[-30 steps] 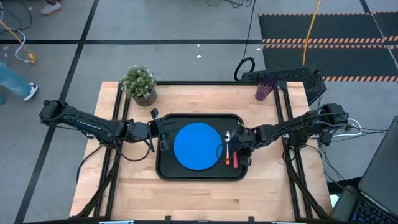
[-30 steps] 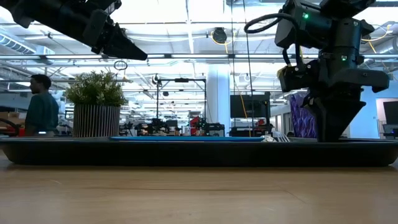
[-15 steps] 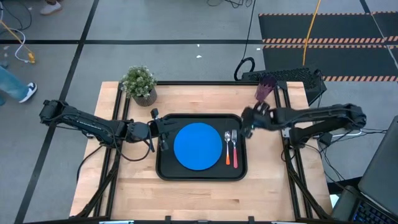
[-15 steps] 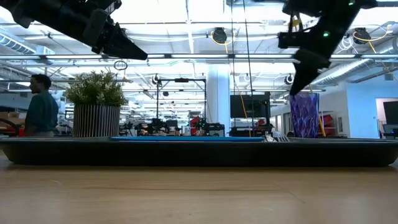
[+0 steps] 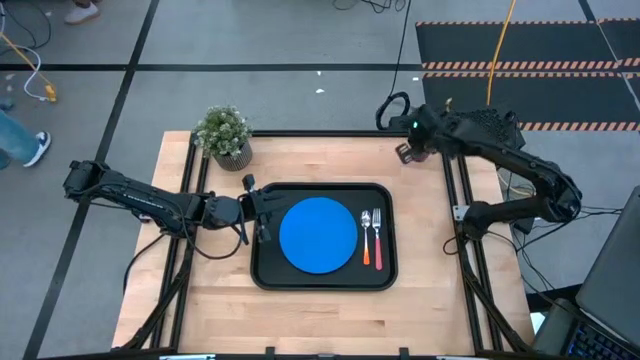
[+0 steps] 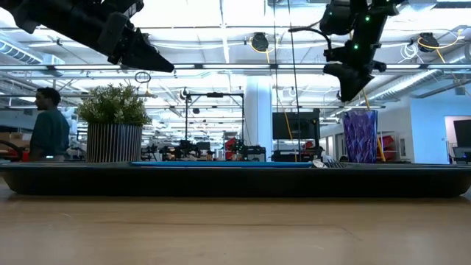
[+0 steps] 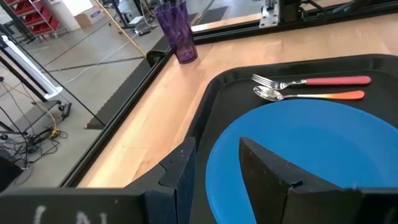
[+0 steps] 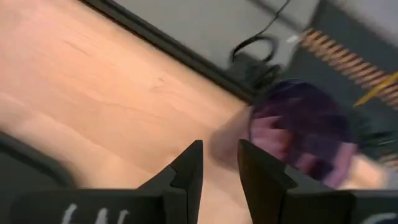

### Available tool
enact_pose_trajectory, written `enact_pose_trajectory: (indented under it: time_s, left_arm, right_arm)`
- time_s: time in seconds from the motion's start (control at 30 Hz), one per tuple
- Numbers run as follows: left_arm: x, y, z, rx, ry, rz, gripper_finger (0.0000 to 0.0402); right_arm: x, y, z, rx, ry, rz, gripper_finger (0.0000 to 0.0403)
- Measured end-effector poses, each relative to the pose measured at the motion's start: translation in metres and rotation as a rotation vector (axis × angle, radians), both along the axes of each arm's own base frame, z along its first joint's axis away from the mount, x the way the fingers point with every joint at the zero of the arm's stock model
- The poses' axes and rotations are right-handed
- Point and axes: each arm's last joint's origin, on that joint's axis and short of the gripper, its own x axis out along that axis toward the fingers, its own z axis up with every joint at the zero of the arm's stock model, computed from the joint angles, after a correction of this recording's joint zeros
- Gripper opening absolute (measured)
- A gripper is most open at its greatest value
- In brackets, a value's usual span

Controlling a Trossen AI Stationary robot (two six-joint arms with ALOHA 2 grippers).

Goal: Pick and place plate/cup/fork/spoon on tray
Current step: Put the violet cup on the black tray to the upper left of the blue plate

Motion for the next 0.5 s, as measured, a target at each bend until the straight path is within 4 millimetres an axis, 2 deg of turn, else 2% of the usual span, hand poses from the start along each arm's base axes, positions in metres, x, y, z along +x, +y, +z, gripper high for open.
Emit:
enact_pose_trajectory:
  time_s: [0.1,0.2,0.33,0.5]
  left_arm:
    - [0.000,0.000,0.000,0.001,0.001,0.000,0.0127]
    - [0.000,0.000,0.000,0.001,0.001,0.000,0.0127]
    - [0.000,0.000,0.000,0.001,0.001,0.000,0.0127]
    - [0.000,0.000,0.000,0.001,-0.001,0.000,0.0127]
  right_arm:
    - [-0.009,-0.014,-0.004,0.135,-0.062,-0.039,0.0093]
    - [-0.014,-0.023,-0.011,0.197,-0.019,-0.061,0.0093]
    - [-0.015,-0.027,-0.014,0.186,0.043,-0.034,0.0093]
    - [-0.015,-0.027,-0.006,0.122,0.017,0.015,0.0093]
